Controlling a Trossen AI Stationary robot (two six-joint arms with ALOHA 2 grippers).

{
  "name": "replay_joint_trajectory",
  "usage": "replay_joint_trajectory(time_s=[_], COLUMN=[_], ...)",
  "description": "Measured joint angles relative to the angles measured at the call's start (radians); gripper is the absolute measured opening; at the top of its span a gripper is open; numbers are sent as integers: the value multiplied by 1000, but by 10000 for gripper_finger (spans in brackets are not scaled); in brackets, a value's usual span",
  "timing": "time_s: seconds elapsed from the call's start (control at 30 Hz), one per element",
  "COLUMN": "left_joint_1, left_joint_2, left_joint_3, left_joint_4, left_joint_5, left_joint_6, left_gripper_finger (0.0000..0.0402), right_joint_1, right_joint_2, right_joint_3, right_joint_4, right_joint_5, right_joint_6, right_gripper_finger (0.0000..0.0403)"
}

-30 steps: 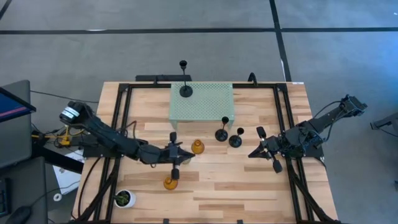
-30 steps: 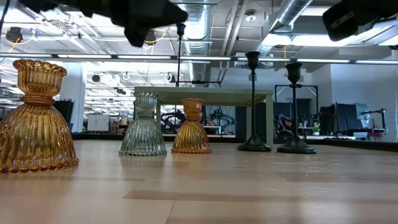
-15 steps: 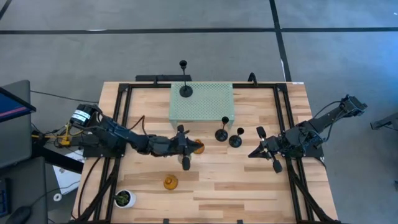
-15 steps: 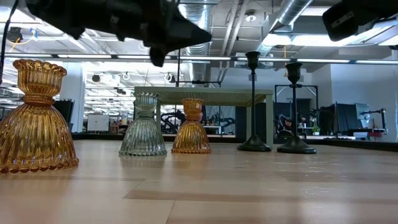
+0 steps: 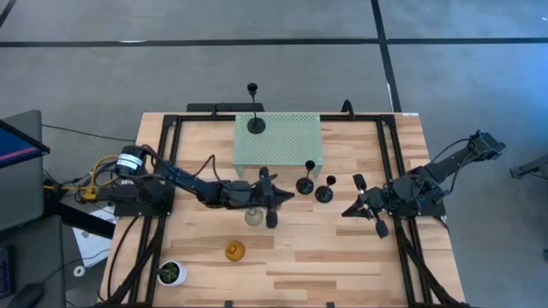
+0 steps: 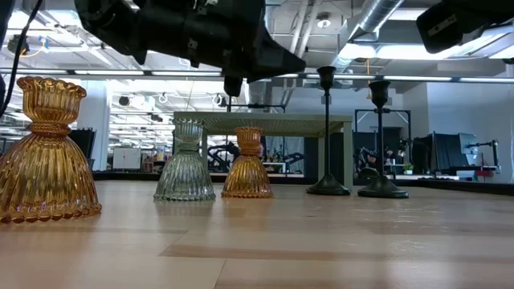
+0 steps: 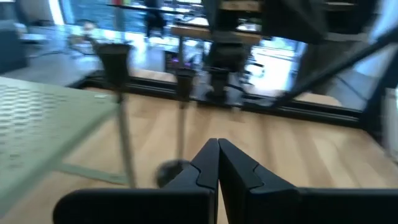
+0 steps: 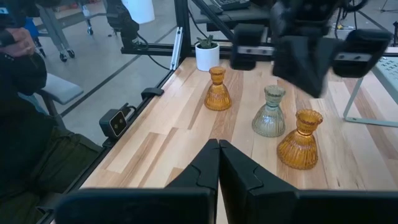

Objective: Pick & Place candle stick holders
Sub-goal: Put the top black candle holder on the shelf aligned with the other black holder

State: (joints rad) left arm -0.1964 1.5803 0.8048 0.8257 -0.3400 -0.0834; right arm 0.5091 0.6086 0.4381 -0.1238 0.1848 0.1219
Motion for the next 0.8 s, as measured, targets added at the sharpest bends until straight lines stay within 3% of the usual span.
replay_joint_trajectory(time_s=[0.23, 0.43, 0.6, 0.8], left_joint_1=[-3, -22, -21, -19], left_joint_2=[19, 74, 90, 90], left_joint_3=[26, 123, 206, 231], left_joint_4=[-4, -126, -278, -294], left_joint_5=[-3, -21, -110, -168], left_joint_6=[-2, 60, 87, 144], left_gripper_finger=[4, 4, 4, 4], right_joint_1=[-2, -2, -2, -1], right_joint_2=[0, 0, 0, 0], right_joint_3=[0, 0, 0, 0], right_joint_4=[0, 4, 4, -2], right_joint_5=[0, 2, 4, 4], right_joint_6=[-1, -50, -45, -45], right_gripper_finger=[0, 0, 0, 0])
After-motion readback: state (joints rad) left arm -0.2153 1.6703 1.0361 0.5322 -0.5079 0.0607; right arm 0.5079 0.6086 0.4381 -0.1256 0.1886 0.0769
